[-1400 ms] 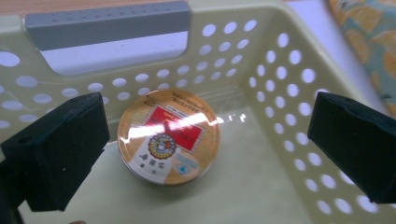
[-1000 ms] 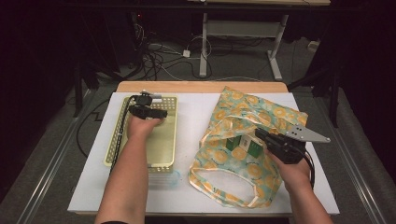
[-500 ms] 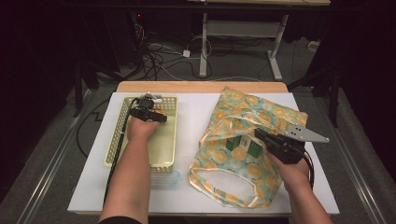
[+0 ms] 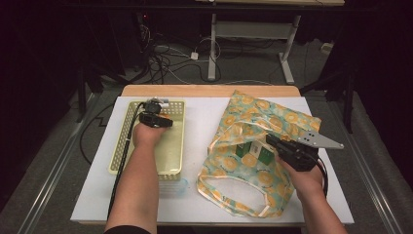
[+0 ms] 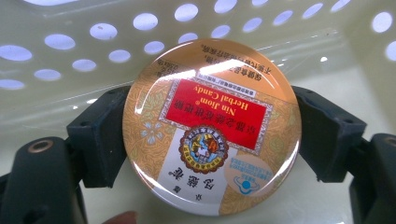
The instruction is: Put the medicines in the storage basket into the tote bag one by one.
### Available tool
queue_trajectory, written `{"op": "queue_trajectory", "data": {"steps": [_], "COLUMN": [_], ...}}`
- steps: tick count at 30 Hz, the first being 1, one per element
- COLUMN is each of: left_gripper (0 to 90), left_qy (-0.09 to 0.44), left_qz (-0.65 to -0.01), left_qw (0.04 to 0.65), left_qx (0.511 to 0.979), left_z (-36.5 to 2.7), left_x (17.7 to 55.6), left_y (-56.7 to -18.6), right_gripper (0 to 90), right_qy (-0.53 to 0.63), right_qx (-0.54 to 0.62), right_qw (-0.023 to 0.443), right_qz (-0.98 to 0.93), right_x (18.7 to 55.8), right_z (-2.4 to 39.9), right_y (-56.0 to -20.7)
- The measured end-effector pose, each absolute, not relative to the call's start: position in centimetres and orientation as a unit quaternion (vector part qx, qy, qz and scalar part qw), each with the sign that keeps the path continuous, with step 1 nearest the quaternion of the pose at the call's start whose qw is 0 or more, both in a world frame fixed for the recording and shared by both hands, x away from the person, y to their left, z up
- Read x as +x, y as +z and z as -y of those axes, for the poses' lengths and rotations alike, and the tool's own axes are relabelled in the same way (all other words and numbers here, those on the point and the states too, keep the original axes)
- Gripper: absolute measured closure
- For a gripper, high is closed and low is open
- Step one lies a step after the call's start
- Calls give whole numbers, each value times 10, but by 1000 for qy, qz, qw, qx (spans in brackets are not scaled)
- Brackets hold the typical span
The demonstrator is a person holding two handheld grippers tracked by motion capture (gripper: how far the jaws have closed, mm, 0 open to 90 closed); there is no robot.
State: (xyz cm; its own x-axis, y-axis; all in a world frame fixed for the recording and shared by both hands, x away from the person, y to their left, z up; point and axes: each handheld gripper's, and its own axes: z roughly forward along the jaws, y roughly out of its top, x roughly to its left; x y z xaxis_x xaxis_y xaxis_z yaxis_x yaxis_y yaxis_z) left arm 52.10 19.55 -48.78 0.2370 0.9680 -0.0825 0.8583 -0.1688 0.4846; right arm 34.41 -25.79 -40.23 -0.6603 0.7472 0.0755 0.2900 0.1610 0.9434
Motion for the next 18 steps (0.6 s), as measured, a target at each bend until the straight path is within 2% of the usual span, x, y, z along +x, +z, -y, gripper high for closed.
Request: {"op": "queue_trajectory", "data": {"steps": [7, 18], "left_gripper": [193, 193], "left_qy": [118, 118], "left_qz": [-598, -595], "left_qw": [219, 260], "left_qx": [762, 751], "left_z": [-192, -198], "left_x": [520, 501], "left_y": [-486, -458], "right_gripper": [900, 900], "right_qy": [544, 545], "right_qx": [352, 350], "right_qw": [213, 217], "right_qz": [-732, -730], "right_x": [344, 343], "right_z": [258, 262], "right_y": [-401, -398]}}
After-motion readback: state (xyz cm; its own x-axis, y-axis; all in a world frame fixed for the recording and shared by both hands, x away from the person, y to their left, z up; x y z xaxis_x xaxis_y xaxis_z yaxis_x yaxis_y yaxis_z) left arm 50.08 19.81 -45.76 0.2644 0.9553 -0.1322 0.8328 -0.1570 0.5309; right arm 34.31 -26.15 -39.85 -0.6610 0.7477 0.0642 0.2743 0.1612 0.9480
